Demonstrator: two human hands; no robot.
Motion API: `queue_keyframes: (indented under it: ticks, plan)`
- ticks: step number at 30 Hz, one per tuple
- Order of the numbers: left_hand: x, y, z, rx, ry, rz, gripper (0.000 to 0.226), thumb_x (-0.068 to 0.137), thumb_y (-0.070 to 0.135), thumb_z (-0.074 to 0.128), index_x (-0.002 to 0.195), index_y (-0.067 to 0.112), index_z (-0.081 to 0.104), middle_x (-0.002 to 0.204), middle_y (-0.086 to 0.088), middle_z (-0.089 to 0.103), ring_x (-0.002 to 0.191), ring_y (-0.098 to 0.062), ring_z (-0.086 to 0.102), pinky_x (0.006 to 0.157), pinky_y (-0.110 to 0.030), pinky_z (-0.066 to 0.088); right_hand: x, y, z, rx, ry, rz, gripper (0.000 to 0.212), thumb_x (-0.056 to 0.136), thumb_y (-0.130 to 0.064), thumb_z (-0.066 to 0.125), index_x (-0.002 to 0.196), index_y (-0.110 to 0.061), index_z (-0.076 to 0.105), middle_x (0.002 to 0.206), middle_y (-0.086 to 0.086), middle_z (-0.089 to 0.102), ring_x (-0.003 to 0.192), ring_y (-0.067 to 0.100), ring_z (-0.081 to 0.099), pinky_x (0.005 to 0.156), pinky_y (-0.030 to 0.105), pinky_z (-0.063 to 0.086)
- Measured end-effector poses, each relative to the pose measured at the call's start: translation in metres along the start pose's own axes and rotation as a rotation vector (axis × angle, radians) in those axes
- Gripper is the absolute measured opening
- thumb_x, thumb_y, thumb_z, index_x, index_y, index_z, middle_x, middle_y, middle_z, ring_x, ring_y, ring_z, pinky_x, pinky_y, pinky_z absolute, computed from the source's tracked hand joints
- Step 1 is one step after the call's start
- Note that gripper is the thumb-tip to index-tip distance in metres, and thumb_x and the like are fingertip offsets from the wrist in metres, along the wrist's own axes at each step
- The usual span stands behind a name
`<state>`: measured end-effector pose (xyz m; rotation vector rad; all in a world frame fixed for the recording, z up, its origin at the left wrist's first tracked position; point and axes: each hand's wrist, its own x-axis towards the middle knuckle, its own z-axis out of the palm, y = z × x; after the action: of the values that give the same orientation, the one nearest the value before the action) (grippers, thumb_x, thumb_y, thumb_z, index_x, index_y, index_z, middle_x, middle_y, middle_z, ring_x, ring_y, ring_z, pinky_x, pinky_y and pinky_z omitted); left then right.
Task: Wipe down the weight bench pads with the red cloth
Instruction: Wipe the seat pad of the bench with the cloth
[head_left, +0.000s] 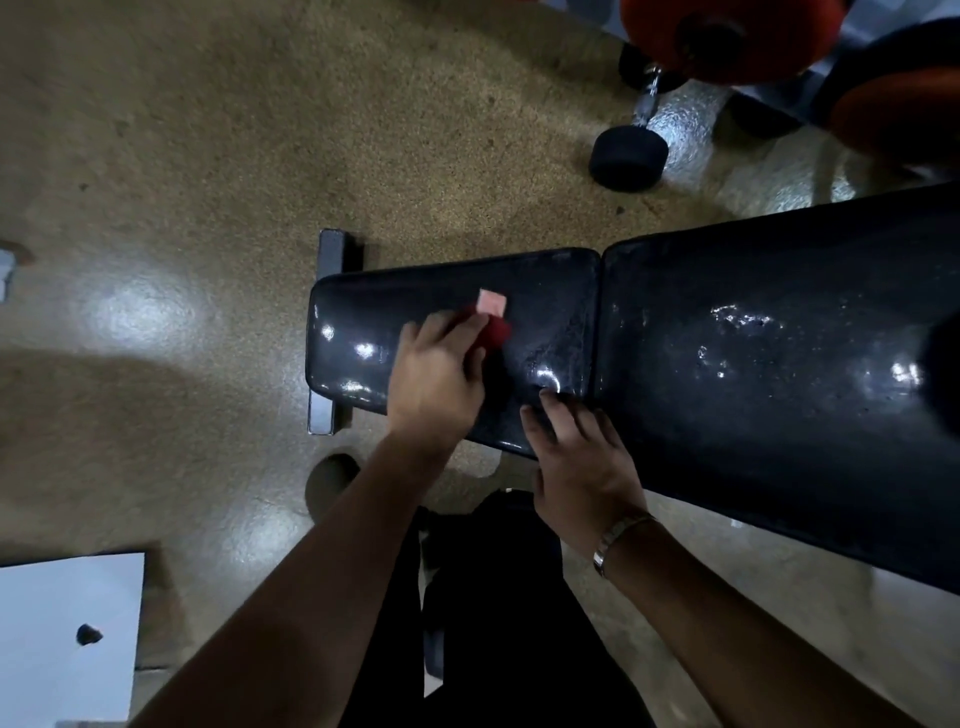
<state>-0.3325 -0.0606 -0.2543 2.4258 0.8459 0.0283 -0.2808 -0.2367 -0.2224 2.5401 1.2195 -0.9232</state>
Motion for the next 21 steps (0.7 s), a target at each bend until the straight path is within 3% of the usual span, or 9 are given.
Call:
queue_keyframes:
  ticks: [4, 8, 11, 17, 21]
  plan:
    - [-0.024, -0.036, -0.008, 0.052, -0.008, 0.130, 0.037, 0.092, 0.012, 0.071, 0.128, 0.012, 0.070, 0.122, -0.015, 0.067, 0.100, -0.038, 0.061, 0.089, -0.044, 0.051, 0.001, 0.002, 0.000, 0.029, 0.000, -0.016, 0.074, 0.067, -0.025, 0.074, 0.138, -0.012, 0.058, 0.146, 0.012, 0.052, 0.126, 0.036, 0.055, 0.106, 0.055, 0.046]
    - [0.008, -0.037, -0.010, 0.086, 0.094, -0.081, 0.038, 0.097, 0.019, 0.062, 0.135, 0.014, 0.064, 0.120, -0.017, 0.064, 0.100, -0.039, 0.057, 0.088, -0.045, 0.049, 0.002, 0.003, 0.004, 0.035, 0.014, -0.019, 0.076, 0.064, -0.026, 0.077, 0.137, -0.011, 0.059, 0.145, 0.013, 0.053, 0.126, 0.037, 0.055, 0.105, 0.056, 0.047]
    - [0.043, -0.007, 0.006, 0.059, 0.109, -0.190, 0.041, 0.101, 0.018, 0.056, 0.141, 0.016, 0.060, 0.127, -0.015, 0.062, 0.109, -0.039, 0.052, 0.097, -0.043, 0.043, 0.001, 0.002, 0.005, 0.016, 0.025, -0.016, 0.077, 0.063, -0.027, 0.078, 0.136, -0.011, 0.060, 0.144, 0.013, 0.054, 0.123, 0.037, 0.056, 0.105, 0.056, 0.047]
    - [0.026, -0.002, 0.009, 0.041, -0.019, 0.057, 0.039, 0.100, 0.017, 0.057, 0.139, 0.014, 0.062, 0.129, -0.014, 0.062, 0.106, -0.038, 0.052, 0.092, -0.045, 0.048, 0.001, 0.005, 0.007, -0.015, 0.050, -0.037, 0.079, 0.061, -0.031, 0.081, 0.134, -0.010, 0.062, 0.142, 0.013, 0.056, 0.120, 0.038, 0.058, 0.102, 0.055, 0.050]
    - [0.030, -0.028, -0.005, 0.110, 0.007, -0.043, 0.039, 0.100, 0.019, 0.055, 0.138, 0.016, 0.061, 0.125, -0.016, 0.063, 0.106, -0.039, 0.054, 0.092, -0.046, 0.046, 0.002, 0.006, 0.007, -0.009, 0.039, -0.039, 0.083, 0.060, -0.036, 0.083, 0.135, -0.011, 0.060, 0.143, 0.013, 0.054, 0.122, 0.037, 0.056, 0.102, 0.055, 0.049]
